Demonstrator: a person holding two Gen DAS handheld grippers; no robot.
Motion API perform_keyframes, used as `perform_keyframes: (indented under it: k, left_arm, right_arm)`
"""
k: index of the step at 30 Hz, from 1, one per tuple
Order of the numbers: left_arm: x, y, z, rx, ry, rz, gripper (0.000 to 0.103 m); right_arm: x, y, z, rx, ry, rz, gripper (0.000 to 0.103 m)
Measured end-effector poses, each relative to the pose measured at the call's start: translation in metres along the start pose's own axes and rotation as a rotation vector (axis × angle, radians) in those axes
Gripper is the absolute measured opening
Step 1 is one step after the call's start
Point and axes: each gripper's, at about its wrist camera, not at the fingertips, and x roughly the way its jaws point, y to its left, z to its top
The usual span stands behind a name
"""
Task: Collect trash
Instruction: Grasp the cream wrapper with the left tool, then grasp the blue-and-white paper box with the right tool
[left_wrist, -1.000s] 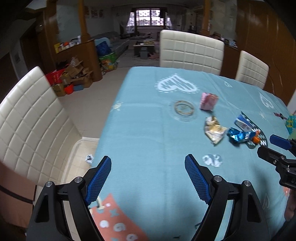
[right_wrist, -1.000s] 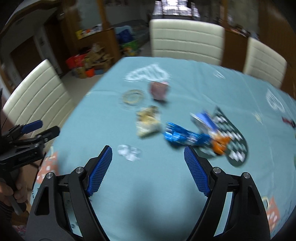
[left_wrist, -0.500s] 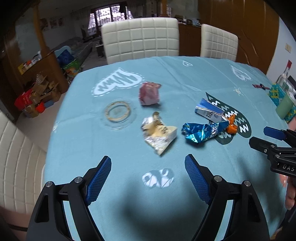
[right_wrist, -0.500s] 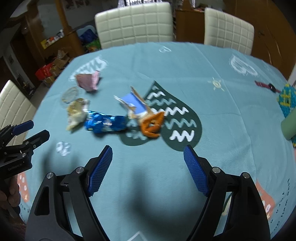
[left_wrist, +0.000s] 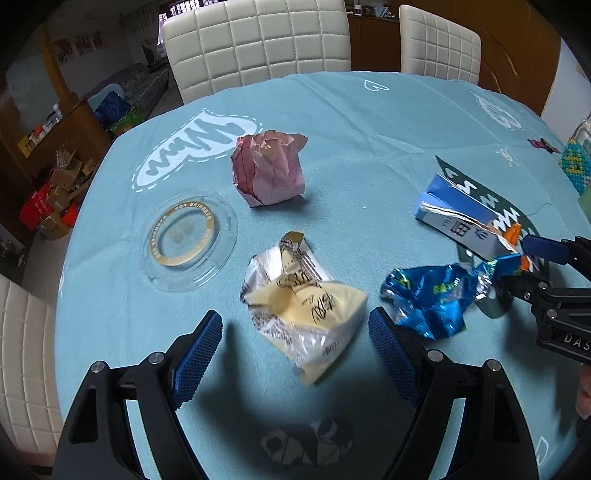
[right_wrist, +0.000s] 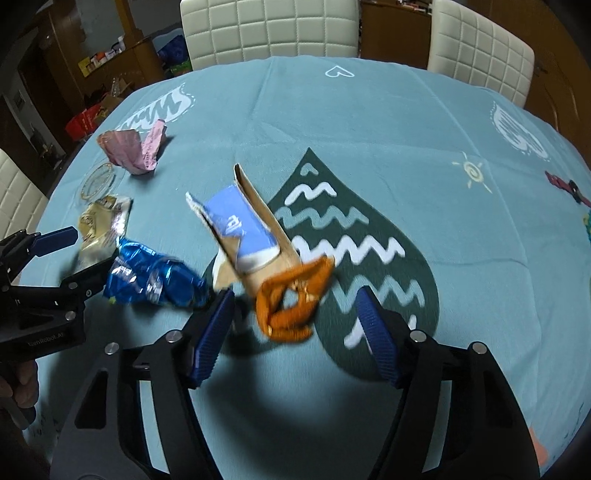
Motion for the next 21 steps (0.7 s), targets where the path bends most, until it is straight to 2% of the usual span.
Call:
perform_keyframes:
  k: [1, 4, 5, 6, 7, 11, 14, 21]
  left_arm:
    - [0.001, 0.0, 0.001, 0.001, -0.004, 0.001, 0.08]
    - [0.004, 0.0, 0.003, 0.012, -0.004, 0.005, 0.079]
    - [0.003, 0.0, 0.002, 0.015, -0.009, 0.002, 0.076]
    - [0.003, 0.0, 0.002, 0.017, -0.011, -0.005, 0.071]
    - [0.002, 0.0, 0.002, 0.019, -0.014, -0.029, 0.057]
    - [-0.005, 0.001, -0.001, 0.024, -0.016, -0.042, 0.037]
    - [-0.015, 0.007, -0.005, 0.006, -0.02, -0.063, 0.034]
    - [-0.052, 0.023, -0.019, -0.041, -0.078, -0.058, 0.034]
  right_arm:
    - [0.001, 0.001, 0.002, -0.007, -0.002, -0.002, 0.064]
    - [0.001, 0.005, 0.005, -0.027, -0.005, -0.013, 0.048]
    - [0.001, 0.007, 0.005, -0.033, -0.004, -0.011, 0.044]
    - [0.0, 0.008, 0.004, -0.041, -0.005, -0.014, 0.036]
    - [-0.001, 0.009, 0.004, -0.049, -0.007, -0.02, 0.036]
    - [-0.01, 0.014, -0.001, -0.072, -0.017, -0.031, 0.033]
    - [-0.022, 0.018, -0.007, -0.075, -0.025, -0.027, 0.033]
    - [-0.055, 0.034, -0.013, -0.102, -0.074, -0.015, 0.031]
